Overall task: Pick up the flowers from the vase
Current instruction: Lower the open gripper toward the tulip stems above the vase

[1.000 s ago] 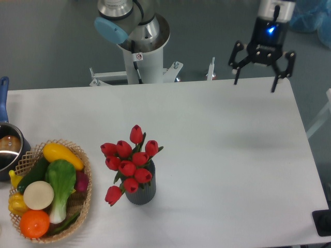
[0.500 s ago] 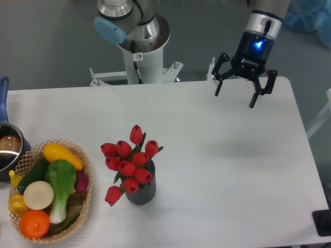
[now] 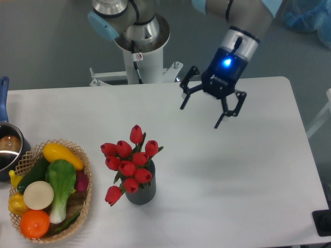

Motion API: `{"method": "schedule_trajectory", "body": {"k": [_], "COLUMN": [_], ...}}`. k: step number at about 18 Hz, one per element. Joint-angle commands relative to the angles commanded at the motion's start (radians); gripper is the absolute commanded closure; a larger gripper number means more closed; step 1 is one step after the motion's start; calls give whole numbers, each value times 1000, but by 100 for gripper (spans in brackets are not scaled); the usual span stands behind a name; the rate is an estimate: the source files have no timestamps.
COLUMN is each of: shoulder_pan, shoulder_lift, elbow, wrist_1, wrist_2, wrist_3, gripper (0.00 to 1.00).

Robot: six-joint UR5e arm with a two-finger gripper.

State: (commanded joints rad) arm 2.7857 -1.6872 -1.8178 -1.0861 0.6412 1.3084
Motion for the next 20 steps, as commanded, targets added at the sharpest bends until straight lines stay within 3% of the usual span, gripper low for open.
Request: {"method": "schedule_trajectory", "body": {"k": [3, 9, 17, 20], "shoulder_pan": [-11, -107, -97, -94], "shoulder_lift": [-9, -72, -77, -100], "elbow": [3, 52, -3, -34], "wrist_1": [-2, -2, 14, 63], "wrist_2": [3, 74, 61, -41], "wrist_3": [9, 89, 190, 210], "gripper": [0, 0, 0, 0]}}
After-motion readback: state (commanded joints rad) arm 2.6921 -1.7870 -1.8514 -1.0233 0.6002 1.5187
